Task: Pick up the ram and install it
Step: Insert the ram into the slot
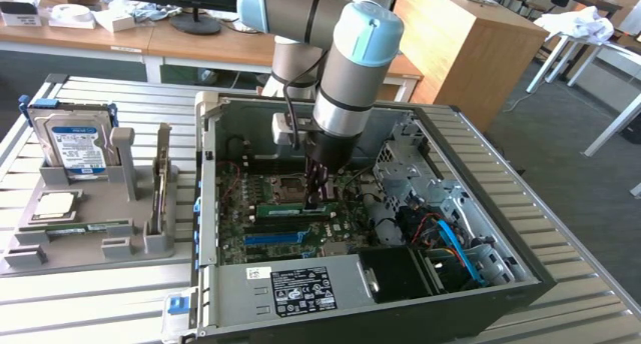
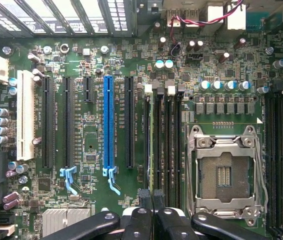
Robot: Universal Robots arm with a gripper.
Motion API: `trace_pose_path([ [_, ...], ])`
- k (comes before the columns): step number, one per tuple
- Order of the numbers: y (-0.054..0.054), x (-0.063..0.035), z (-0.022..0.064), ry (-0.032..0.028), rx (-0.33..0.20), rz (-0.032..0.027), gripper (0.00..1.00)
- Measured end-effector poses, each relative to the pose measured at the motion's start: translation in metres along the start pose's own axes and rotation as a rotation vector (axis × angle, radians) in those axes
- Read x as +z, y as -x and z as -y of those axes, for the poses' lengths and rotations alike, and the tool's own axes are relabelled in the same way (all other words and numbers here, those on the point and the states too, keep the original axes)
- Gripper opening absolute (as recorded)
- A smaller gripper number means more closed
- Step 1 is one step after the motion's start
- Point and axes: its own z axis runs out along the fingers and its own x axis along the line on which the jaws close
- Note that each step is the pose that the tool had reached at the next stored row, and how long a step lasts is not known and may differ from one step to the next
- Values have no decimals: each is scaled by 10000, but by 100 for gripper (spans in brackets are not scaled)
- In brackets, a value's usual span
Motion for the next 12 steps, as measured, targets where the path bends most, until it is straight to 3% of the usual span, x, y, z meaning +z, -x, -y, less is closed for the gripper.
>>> trace_pose_path([
  [12,-2,11,2,5,-36,-8,11],
])
